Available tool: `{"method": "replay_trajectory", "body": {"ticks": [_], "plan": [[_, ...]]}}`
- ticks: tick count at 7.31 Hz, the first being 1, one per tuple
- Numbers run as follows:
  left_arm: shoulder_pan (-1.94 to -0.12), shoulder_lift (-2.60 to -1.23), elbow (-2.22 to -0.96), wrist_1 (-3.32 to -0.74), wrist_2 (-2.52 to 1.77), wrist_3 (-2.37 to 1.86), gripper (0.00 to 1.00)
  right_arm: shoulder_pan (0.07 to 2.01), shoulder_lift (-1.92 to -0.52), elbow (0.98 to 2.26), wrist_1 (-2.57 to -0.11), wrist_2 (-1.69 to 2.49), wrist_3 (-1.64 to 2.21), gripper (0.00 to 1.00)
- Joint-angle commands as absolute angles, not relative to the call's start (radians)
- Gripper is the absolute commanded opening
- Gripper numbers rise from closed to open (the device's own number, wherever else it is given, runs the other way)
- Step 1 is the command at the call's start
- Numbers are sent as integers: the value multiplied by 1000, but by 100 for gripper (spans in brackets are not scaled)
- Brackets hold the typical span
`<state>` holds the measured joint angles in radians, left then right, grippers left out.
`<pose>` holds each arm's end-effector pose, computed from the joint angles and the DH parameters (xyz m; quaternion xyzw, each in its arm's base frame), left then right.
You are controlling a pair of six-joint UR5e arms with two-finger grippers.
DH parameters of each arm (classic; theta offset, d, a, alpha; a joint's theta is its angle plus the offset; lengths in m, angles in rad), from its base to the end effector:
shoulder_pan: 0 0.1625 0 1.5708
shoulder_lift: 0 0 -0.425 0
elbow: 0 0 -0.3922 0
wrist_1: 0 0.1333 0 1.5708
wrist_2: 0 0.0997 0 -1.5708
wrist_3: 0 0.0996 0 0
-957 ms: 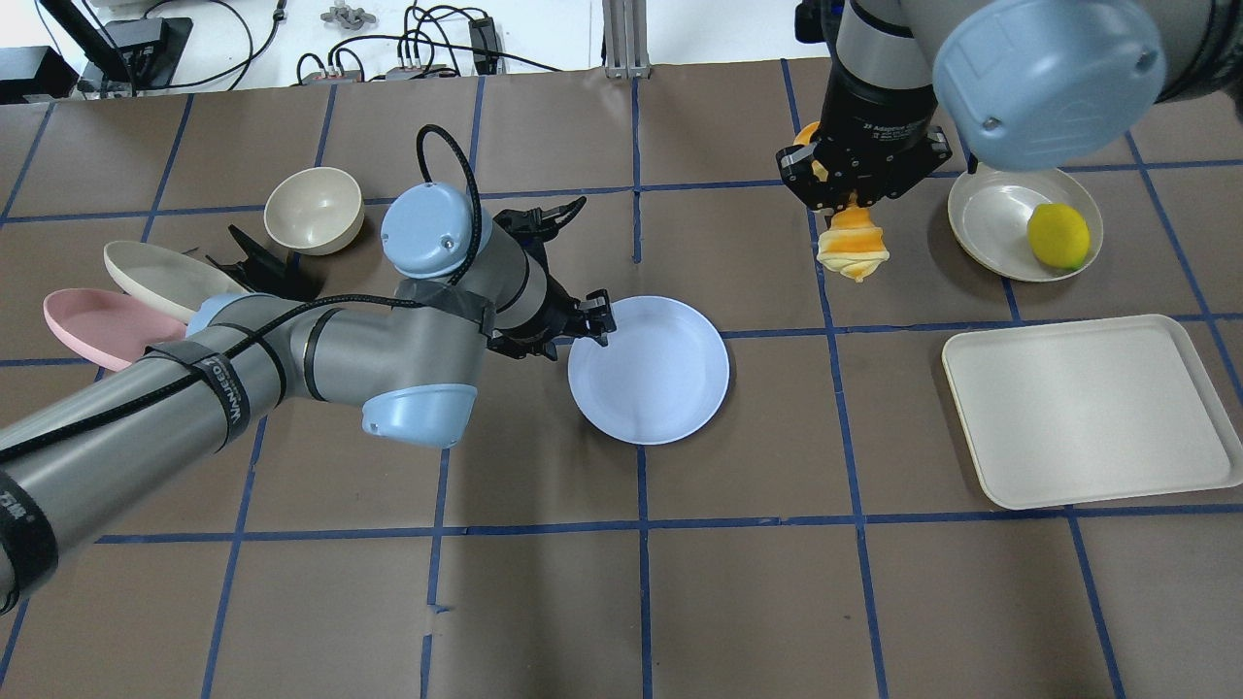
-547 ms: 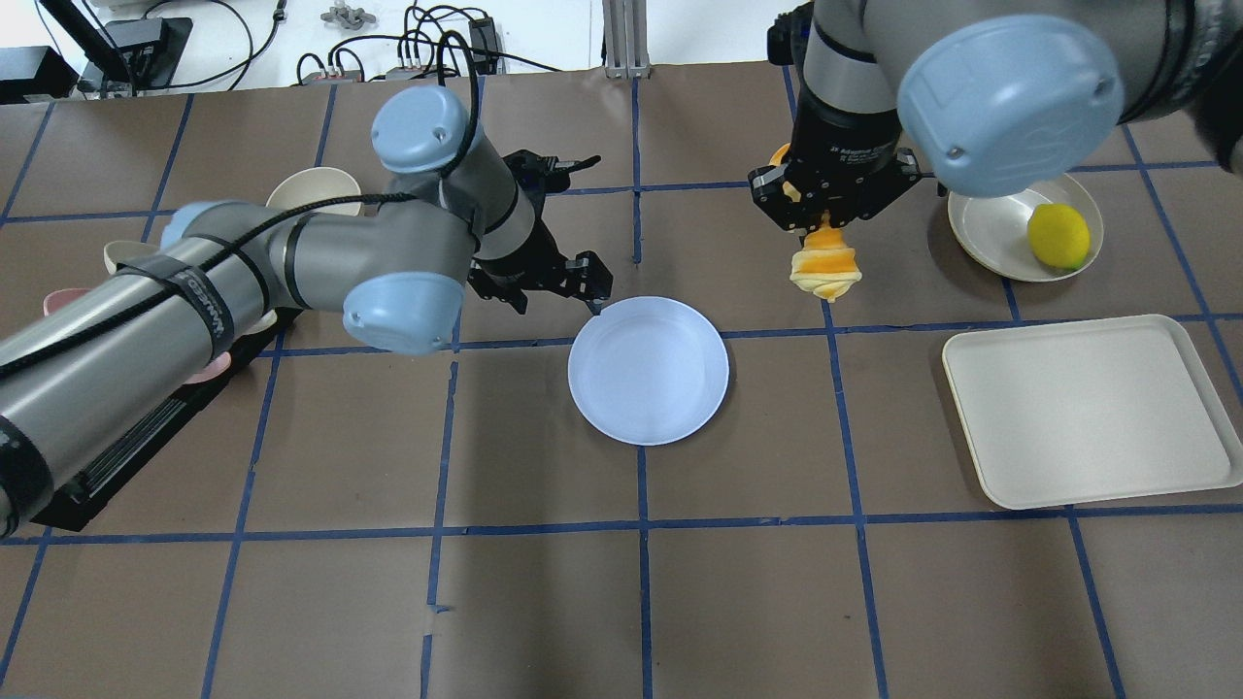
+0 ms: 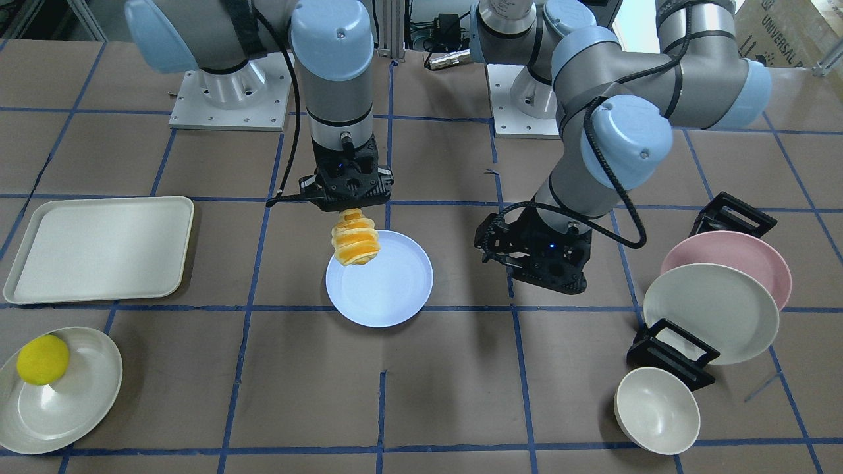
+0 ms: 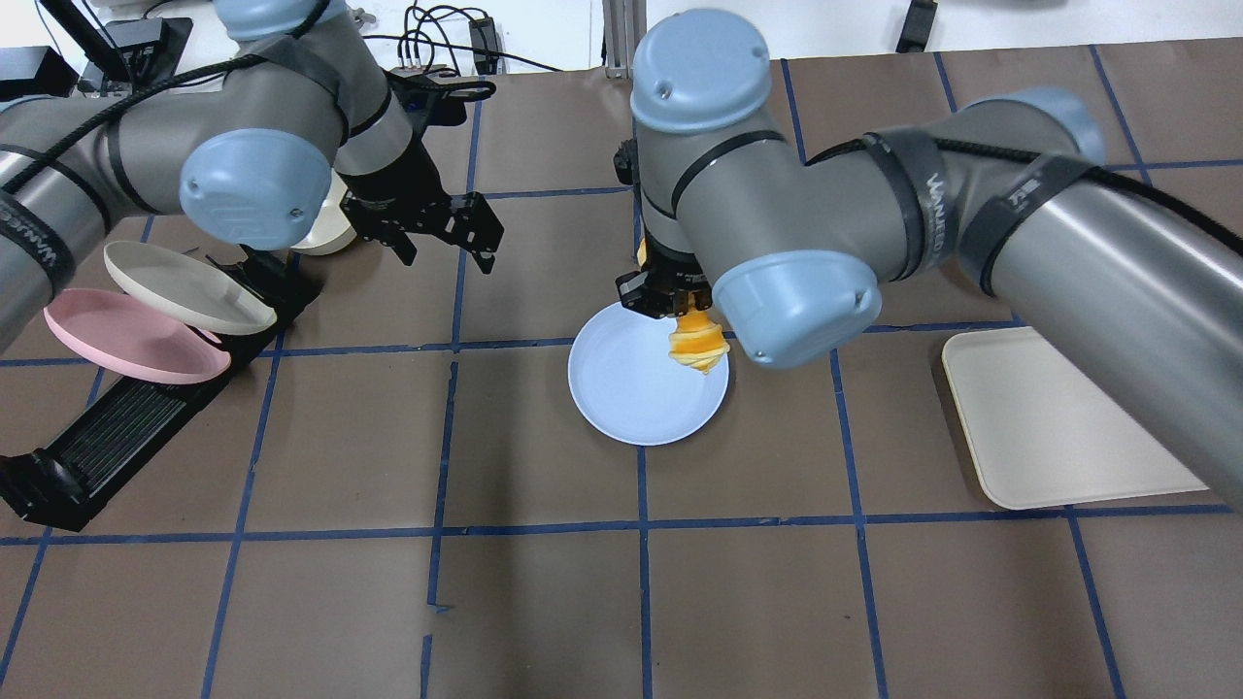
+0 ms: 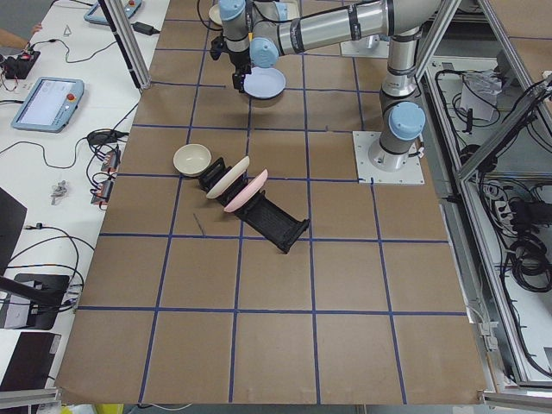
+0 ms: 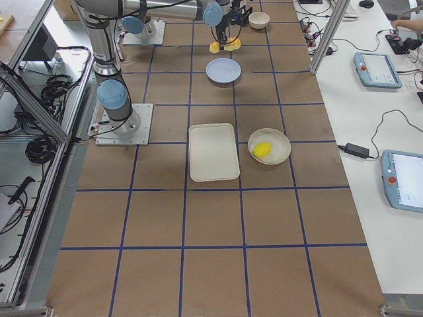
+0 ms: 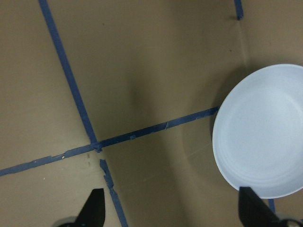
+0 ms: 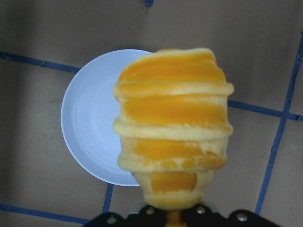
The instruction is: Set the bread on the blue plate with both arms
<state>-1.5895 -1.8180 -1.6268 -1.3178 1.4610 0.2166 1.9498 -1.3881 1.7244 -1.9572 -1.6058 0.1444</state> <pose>-0.1549 -0.5701 0.3536 -0.1158 -0.9914 -0.0195 0.0571 0.3248 -0.4648 0.3566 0.1165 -0.9927 0.0287 0.0104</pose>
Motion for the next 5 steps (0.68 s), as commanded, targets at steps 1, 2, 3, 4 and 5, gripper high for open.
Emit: {"method": "replay_trajectory", "body": {"ticks": [1, 2, 3, 4, 5], "plan": [[-1534, -1764, -1631, -1319, 1468, 244, 100, 1967, -1371, 1891, -2197, -1605, 76, 9], [-1514, -1753, -1646, -1319, 1468, 244, 100, 1964, -1350, 1984, -2356, -1598, -75, 9], [-1493, -1753, -1649, -1319, 1463, 245, 100, 1965, -1330, 2029, -2458, -1576, -75, 9], [-1486, -1755, -1652, -1319, 1462, 247, 100, 1965, -1307, 2028, -2489, -1547, -75, 9], [-1486, -1755, -1652, -1318, 1462, 248, 100, 1967, -1289, 2028, -2519, -1539, -77, 9]]}}
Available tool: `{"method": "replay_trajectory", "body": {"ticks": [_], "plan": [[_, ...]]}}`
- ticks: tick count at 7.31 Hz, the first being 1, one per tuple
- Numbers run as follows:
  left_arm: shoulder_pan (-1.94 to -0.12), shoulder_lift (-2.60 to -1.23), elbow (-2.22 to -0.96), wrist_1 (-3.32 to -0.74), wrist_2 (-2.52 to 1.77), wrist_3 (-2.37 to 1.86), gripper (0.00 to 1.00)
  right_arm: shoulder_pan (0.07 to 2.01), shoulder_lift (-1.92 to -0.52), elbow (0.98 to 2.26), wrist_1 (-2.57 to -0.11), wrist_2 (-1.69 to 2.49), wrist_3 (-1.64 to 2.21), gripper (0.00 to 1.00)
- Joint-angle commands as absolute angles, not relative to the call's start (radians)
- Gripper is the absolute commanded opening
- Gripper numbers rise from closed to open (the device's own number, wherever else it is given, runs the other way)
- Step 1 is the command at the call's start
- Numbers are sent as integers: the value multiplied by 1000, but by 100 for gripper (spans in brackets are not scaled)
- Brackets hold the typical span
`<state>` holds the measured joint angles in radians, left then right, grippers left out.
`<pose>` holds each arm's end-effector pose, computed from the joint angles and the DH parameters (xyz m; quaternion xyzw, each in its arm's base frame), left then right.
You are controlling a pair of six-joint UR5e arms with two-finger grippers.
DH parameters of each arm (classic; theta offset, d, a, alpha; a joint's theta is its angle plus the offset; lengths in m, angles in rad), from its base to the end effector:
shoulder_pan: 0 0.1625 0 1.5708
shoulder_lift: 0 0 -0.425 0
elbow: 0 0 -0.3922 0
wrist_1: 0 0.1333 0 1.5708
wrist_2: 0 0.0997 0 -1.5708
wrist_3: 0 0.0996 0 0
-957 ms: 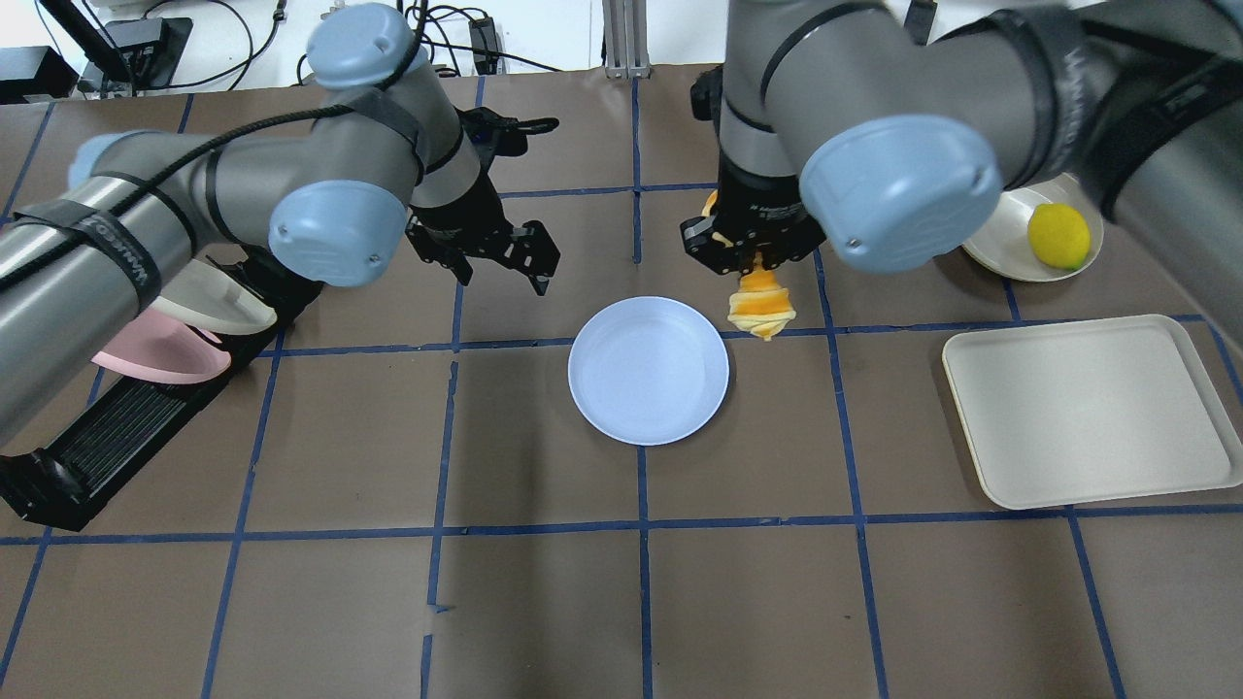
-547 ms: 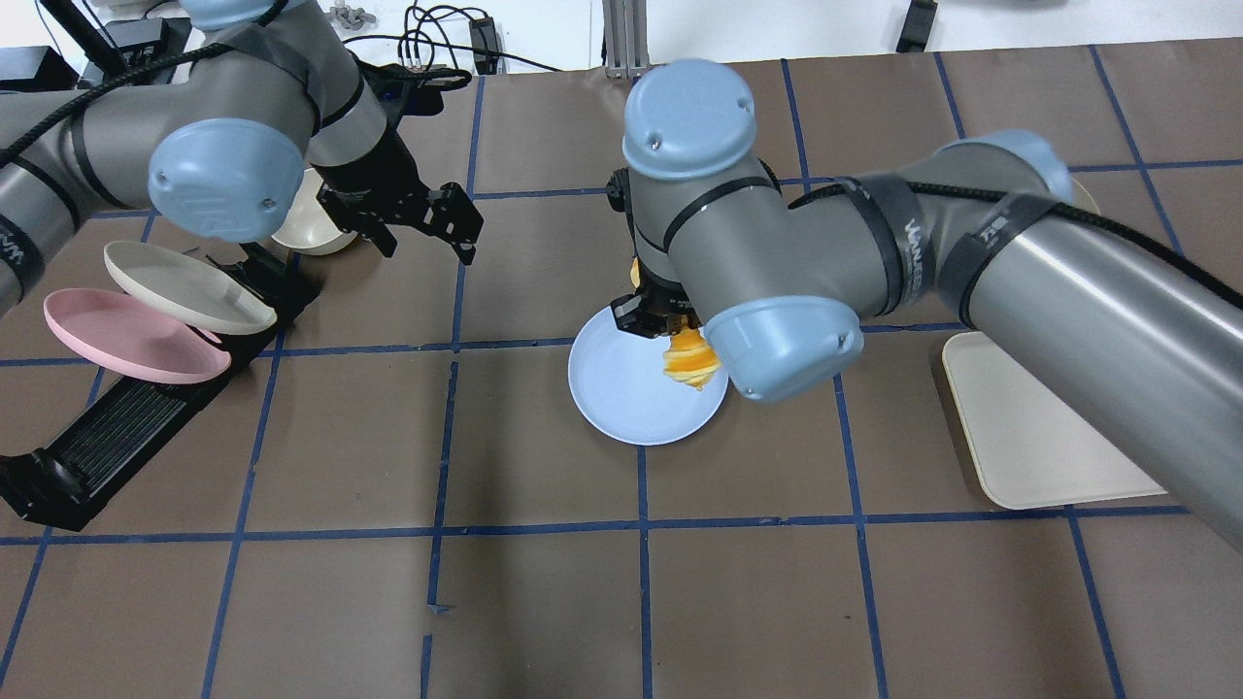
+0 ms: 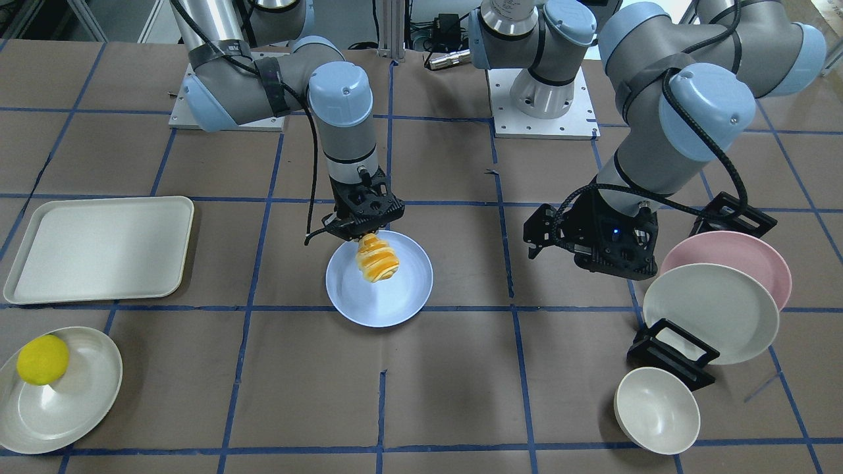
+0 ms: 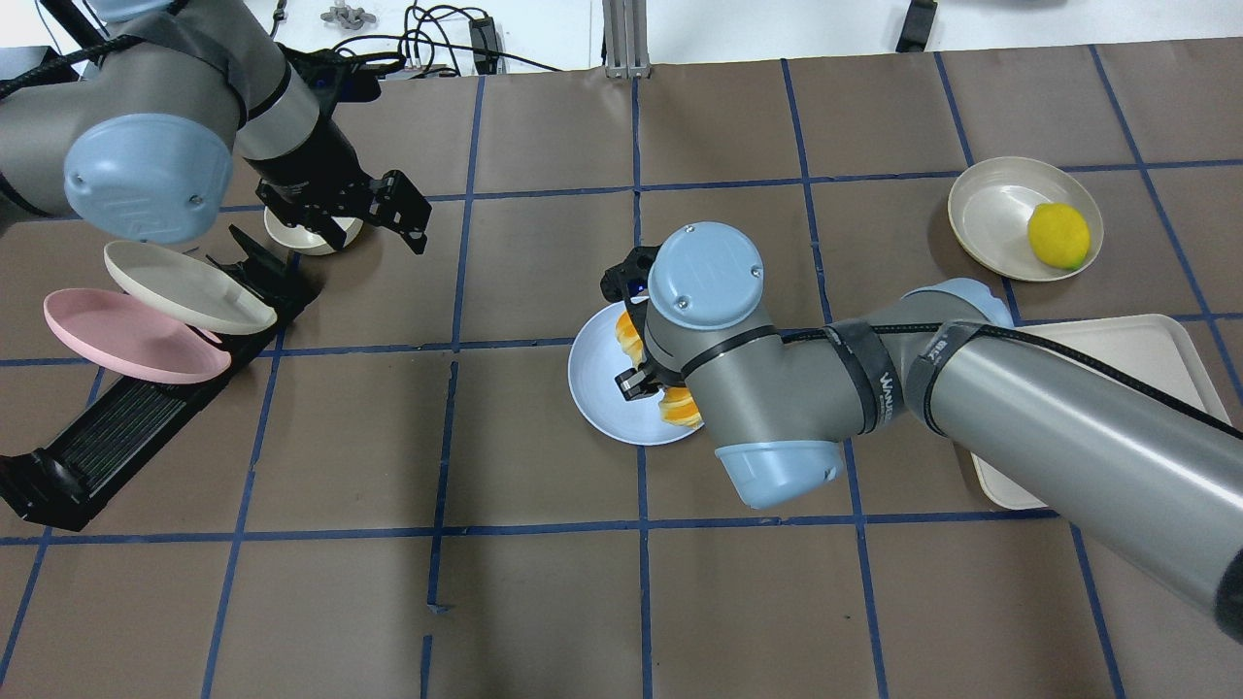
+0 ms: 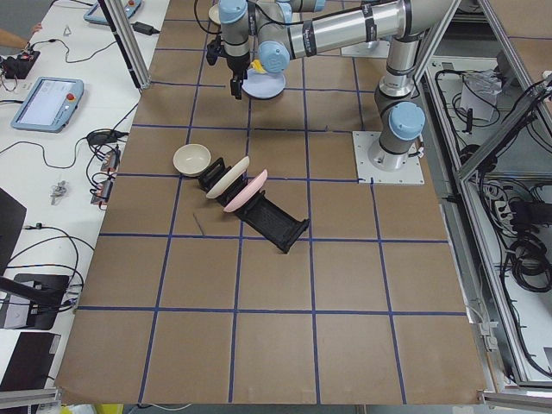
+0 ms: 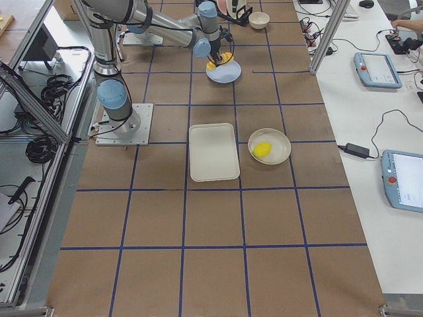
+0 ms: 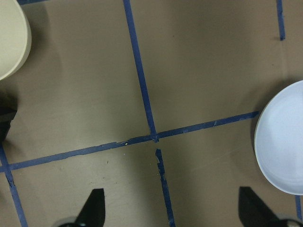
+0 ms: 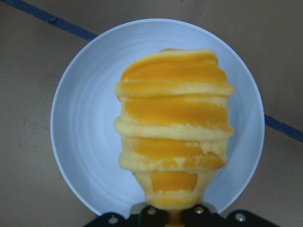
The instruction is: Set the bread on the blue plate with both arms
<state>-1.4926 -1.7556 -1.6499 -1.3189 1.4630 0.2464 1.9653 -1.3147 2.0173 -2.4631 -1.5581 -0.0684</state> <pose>-0.1002 -0.5648 0.3777 -0.0836 -0.9950 0.0028 0.0541 0.3255 -0.4317 0.2412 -0.2289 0.9688 -0.0924 0.0216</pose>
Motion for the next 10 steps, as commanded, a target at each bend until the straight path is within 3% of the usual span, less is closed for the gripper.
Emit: {"method": "replay_trajectory", "body": {"ticks": [1, 4, 5, 6, 10], "plan": [[-1485, -1755, -1652, -1318, 1462, 249, 100, 1967, -1267, 2028, -2569, -1523, -83, 9], [-1485, -1755, -1654, -1318, 1462, 252, 100, 1962, -1241, 2023, -2614, -1517, -152, 11], [-1485, -1755, -1654, -1318, 1462, 252, 100, 1957, -1243, 2017, -2599, -1494, -155, 85], [-1486, -1755, -1654, -1316, 1462, 252, 100, 1957, -1247, 2020, -2594, -1490, -150, 100], [-1486, -1755, -1654, -1316, 1462, 252, 100, 1951, -1255, 2016, -2556, -1488, -155, 100]]}}
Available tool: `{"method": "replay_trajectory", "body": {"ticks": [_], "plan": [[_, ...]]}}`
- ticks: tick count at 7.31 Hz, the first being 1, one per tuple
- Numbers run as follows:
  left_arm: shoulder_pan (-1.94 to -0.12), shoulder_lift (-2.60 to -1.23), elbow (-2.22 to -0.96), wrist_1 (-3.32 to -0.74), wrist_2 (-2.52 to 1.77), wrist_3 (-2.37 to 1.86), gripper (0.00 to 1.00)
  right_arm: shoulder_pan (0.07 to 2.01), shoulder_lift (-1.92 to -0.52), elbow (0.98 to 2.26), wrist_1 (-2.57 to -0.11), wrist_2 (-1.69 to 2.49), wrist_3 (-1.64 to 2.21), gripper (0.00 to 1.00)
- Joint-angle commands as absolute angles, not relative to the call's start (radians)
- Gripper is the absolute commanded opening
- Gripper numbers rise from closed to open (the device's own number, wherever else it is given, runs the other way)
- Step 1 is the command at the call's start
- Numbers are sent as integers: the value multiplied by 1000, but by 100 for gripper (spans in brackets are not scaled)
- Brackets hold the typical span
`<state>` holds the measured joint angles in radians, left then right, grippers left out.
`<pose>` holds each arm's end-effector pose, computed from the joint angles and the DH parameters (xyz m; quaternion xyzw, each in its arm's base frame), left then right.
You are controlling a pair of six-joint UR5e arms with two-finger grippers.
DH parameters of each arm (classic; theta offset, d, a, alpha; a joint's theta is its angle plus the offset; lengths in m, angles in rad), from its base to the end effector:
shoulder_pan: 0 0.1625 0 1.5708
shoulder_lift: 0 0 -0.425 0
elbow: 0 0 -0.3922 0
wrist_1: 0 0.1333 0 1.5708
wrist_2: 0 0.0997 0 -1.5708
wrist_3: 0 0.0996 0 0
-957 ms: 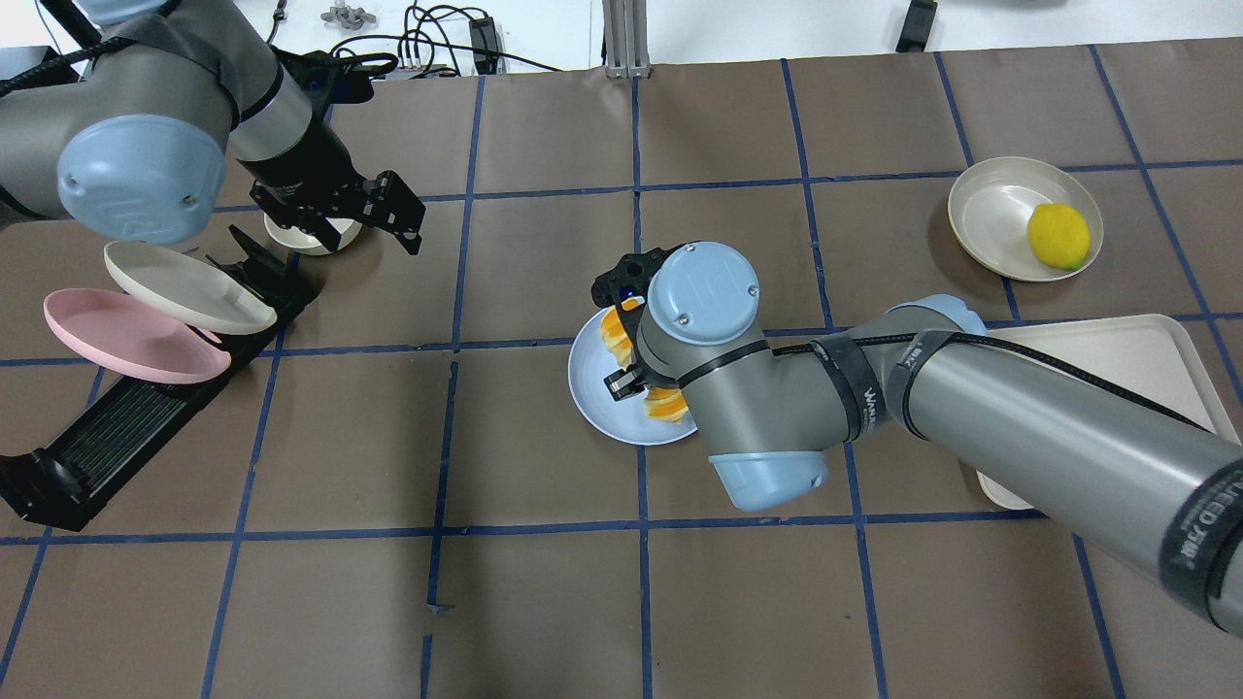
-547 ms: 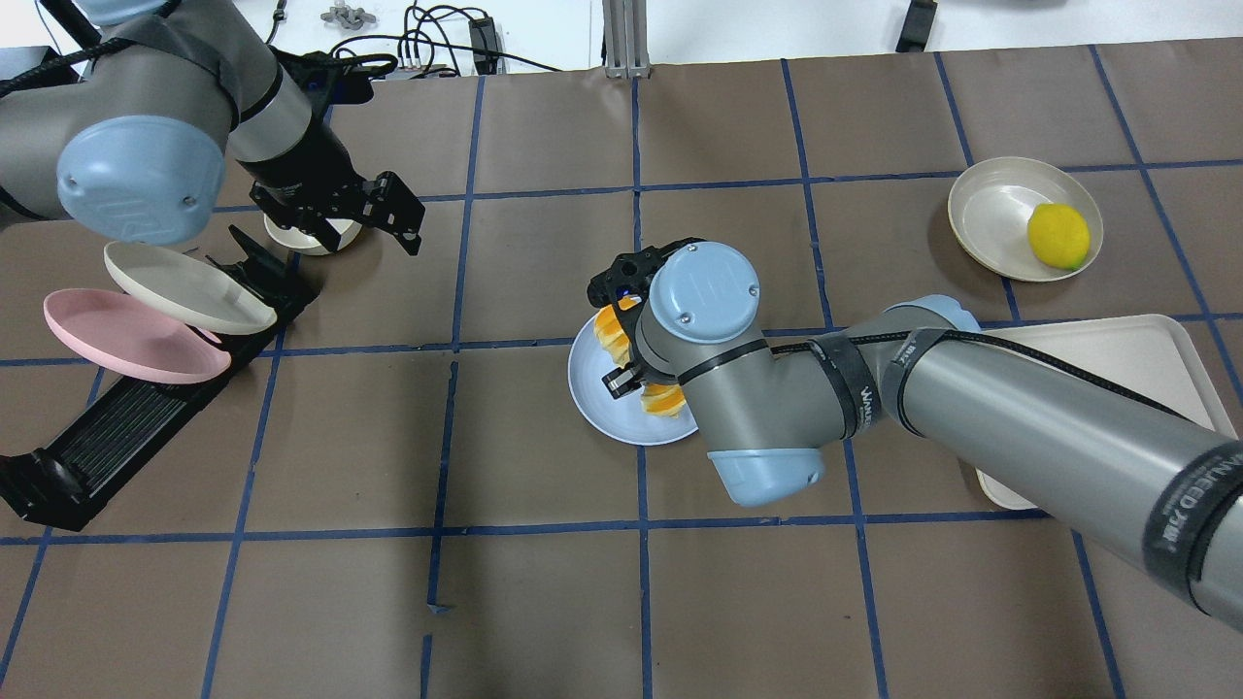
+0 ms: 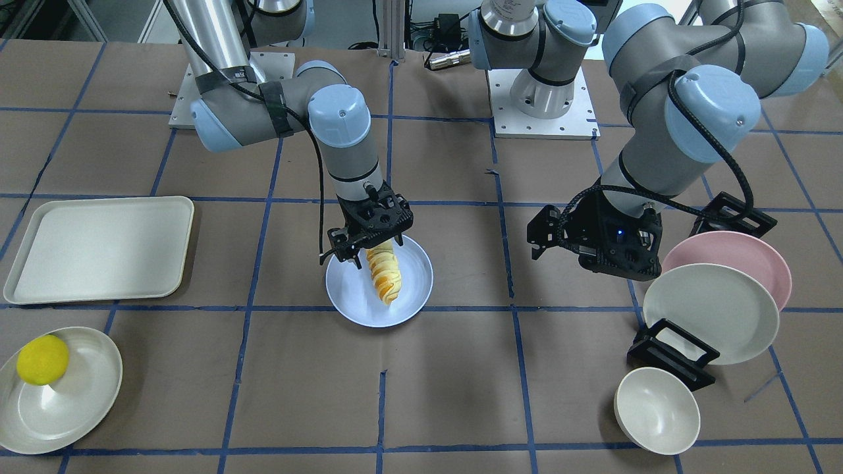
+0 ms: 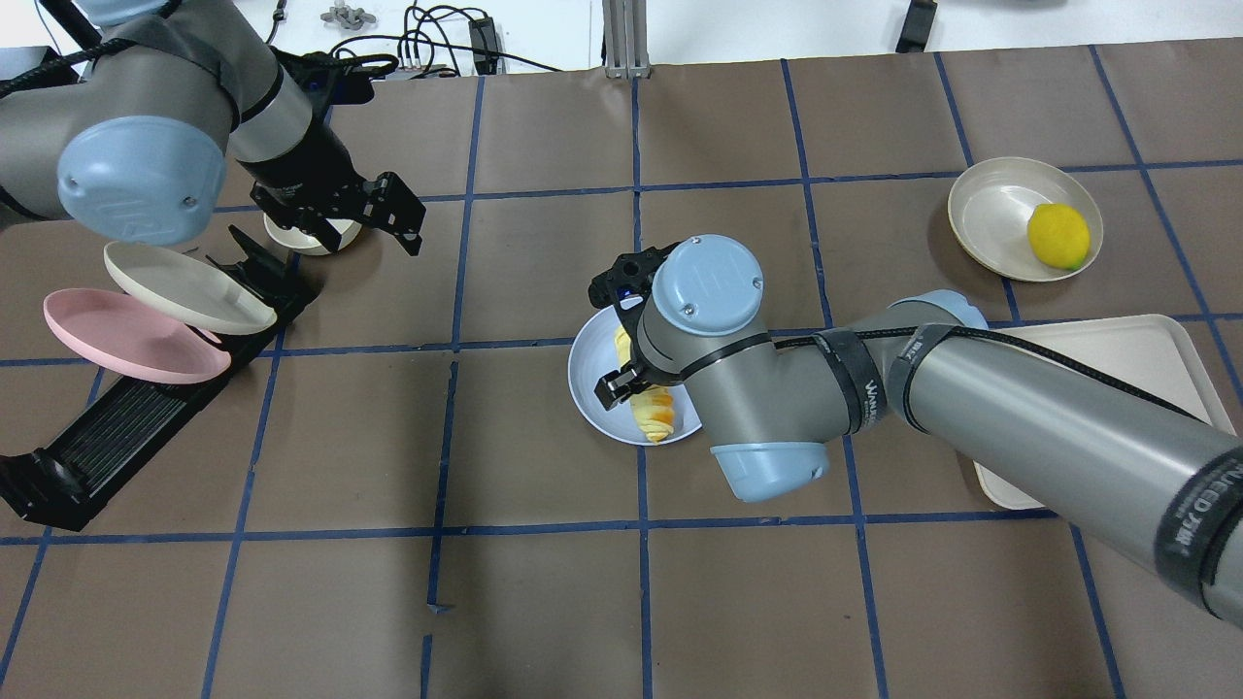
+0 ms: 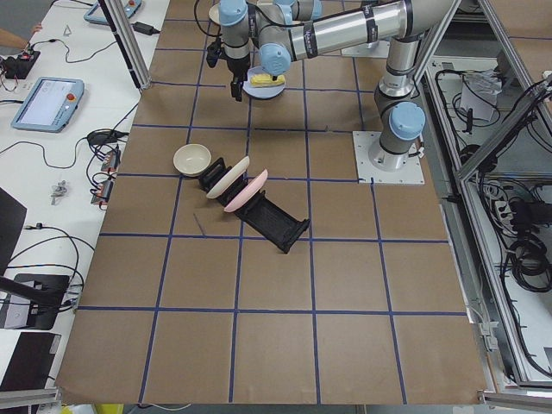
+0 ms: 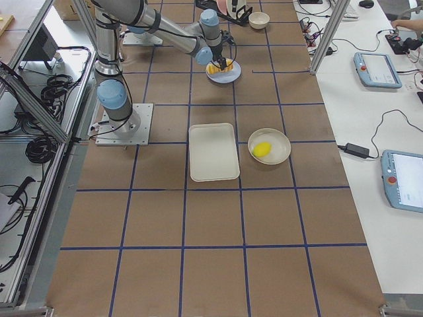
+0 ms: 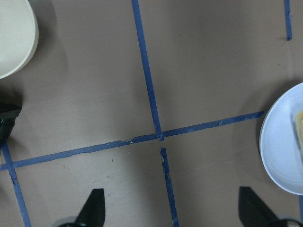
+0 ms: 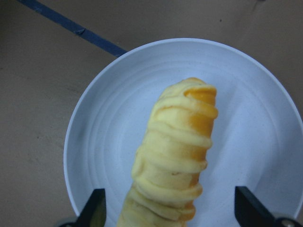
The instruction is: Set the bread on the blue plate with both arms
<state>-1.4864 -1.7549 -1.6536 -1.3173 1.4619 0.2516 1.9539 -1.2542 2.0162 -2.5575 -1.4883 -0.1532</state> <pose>-0.0969 -0.5647 0.3765 -0.0830 -0.9950 0.0025 0.0548 0.3314 -0.4437 0.2211 -0.2675 0.9561 -0.1066 0.0536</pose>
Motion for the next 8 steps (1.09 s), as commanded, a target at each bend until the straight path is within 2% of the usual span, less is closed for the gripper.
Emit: {"method": "replay_trajectory", "body": {"ticks": [1, 2, 4, 6, 8], "plan": [[-1486, -1755, -1654, -1316, 1462, 252, 100, 1944, -1256, 2014, -2554, -1486, -155, 100], [-1486, -1755, -1654, -1316, 1462, 252, 100, 1942, -1272, 1996, -2550, -1486, -159, 100], [-1488, -1747, -1651, -1327, 1468, 252, 100, 1909, -1346, 1862, -2272, -1491, -163, 100], [-1489, -1747, -1641, -1319, 1585, 250, 100, 1774, -1411, 1690, -1924, -1485, -170, 100], [-1489, -1747, -1646, -1319, 1577, 249, 100, 1648, -1437, 1605, -1766, -1424, -204, 100]]}}
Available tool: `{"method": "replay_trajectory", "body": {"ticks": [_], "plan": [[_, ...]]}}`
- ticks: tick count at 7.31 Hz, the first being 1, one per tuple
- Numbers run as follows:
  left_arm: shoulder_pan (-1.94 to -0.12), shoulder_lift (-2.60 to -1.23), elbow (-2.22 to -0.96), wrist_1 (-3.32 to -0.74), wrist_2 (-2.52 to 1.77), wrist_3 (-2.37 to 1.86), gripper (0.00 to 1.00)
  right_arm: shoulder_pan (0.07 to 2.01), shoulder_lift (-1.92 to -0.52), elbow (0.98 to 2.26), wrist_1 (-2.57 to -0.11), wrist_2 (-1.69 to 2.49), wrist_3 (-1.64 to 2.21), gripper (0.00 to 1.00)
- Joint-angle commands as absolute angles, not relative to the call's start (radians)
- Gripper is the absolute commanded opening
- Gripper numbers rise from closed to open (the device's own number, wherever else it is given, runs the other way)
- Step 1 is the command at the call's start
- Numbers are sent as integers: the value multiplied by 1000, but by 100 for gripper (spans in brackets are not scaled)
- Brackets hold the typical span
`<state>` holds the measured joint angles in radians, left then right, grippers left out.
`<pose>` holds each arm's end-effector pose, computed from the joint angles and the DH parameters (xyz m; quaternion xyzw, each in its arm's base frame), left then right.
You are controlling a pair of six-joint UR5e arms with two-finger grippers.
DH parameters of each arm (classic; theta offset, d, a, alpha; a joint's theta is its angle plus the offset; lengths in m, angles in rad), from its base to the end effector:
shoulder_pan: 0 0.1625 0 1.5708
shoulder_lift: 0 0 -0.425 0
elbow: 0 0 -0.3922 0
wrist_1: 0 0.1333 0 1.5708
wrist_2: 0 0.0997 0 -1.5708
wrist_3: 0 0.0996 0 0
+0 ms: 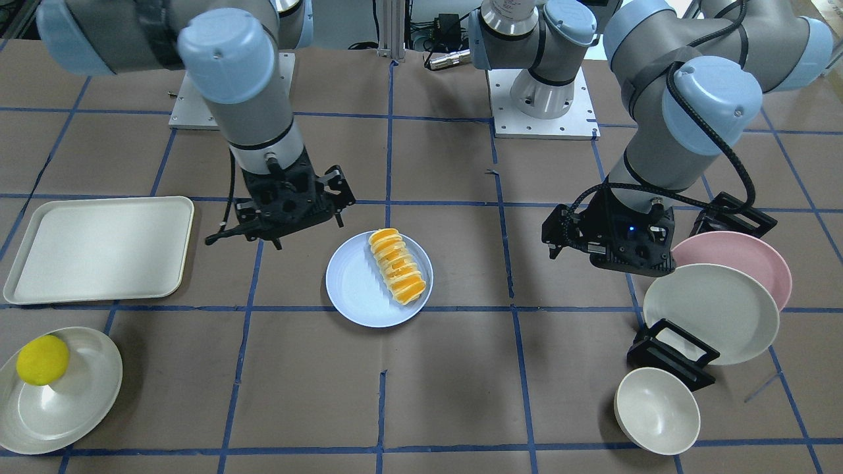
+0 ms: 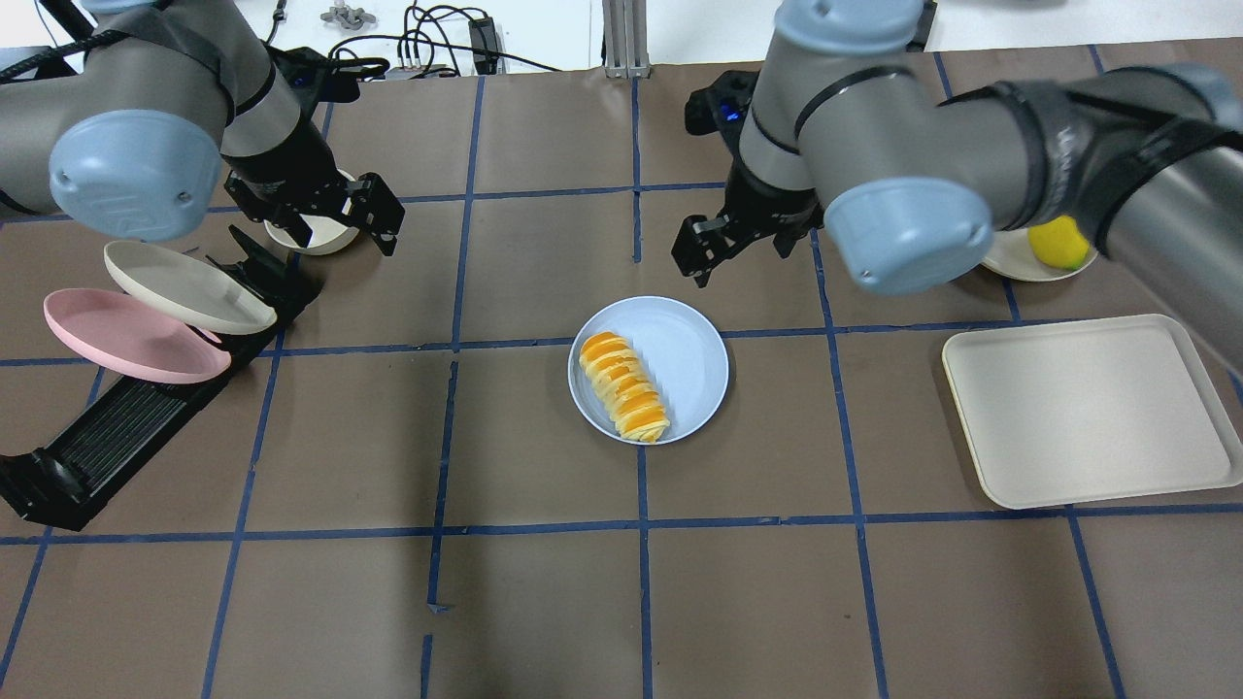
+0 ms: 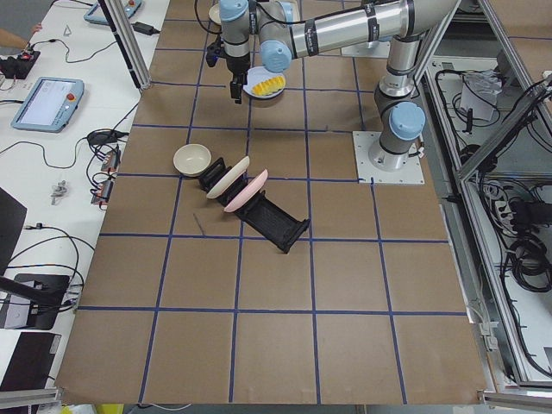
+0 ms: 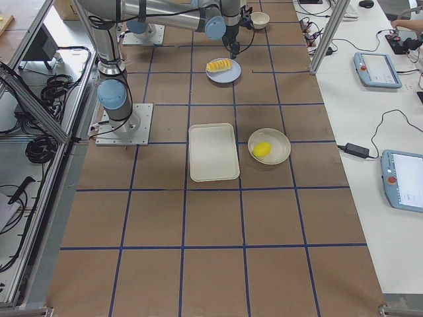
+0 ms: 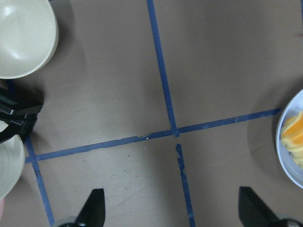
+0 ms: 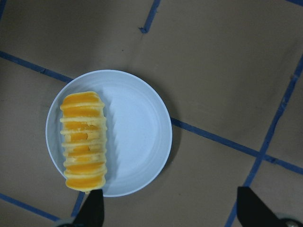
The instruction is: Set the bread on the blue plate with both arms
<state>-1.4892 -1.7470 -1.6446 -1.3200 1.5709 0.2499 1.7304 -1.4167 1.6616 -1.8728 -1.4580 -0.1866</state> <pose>-0.0877 -0.5633 0.3844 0.0841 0.9965 -0.0004 0.0001 0.2302 -0.5209 0.3943 -0.1735 0.9828 -0.0293 0.0560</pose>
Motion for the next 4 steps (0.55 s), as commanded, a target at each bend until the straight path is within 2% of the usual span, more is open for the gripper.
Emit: {"method": "replay_trajectory", "body": {"ticks": [1, 2, 4], "plan": [[-1489, -1749, -1646, -1319, 1575, 249, 100, 1555, -1449, 1574, -1752, -1424, -242, 100], [-1489, -1749, -1646, -1319, 1575, 249, 100, 1458, -1451, 1509, -1677, -1430, -236, 100], [-1489, -1749, -1646, -1318, 1528, 235, 100, 1413, -1450, 1343, -1492, -1488, -218, 100]]}}
